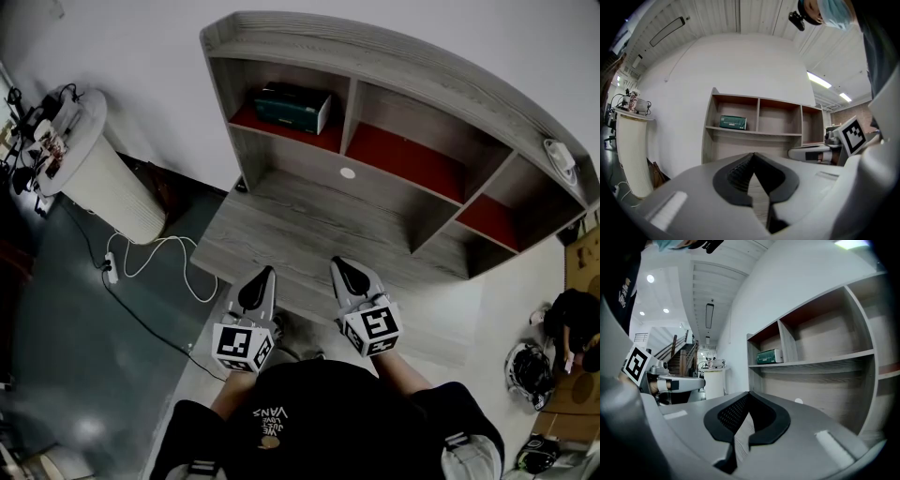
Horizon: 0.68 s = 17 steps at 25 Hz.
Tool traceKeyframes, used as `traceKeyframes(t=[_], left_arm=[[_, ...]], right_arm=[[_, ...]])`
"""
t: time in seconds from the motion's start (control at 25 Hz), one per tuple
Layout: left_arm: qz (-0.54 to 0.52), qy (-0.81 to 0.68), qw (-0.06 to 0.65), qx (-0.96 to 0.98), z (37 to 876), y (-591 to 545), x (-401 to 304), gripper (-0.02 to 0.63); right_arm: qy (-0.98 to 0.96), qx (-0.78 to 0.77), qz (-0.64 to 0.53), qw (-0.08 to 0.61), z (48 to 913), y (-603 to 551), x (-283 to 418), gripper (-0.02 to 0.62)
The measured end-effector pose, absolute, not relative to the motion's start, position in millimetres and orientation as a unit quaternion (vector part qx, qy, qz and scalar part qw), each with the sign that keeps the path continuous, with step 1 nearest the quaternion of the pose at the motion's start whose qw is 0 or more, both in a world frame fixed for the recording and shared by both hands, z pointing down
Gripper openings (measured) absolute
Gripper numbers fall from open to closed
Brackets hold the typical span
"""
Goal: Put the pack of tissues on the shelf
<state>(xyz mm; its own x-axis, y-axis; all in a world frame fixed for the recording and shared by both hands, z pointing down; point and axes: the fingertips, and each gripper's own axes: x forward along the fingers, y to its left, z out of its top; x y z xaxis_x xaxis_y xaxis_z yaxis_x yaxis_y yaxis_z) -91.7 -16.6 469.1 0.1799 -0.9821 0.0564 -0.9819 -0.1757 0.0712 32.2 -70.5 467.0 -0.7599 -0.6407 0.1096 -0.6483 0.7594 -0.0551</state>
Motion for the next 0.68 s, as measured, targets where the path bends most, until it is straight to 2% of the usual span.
traceKeyframes(t=[0.68], left_arm=[[-0.003,-0.642,0.045,0.765,465.9,-9.8,-95.1,0.051]], right_arm=[[-0.935,0.351,0.047,0.021,457.7,-69.4,31.5,0.003]])
